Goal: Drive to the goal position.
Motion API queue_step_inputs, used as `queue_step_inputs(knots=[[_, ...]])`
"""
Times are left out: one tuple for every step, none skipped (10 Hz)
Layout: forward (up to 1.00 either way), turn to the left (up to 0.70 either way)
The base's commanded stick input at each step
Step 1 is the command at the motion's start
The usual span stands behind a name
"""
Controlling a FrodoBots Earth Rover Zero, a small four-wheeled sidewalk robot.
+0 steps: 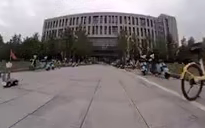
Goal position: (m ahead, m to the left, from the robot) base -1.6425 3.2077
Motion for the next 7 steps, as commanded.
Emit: queue_step_inputs(knots=[[0.70,0.00],[0.70,0.00],[0.70,0.00],[0.70,0.00],[0.70,0.00],[0.70,0.00],[0.70,0.00]])
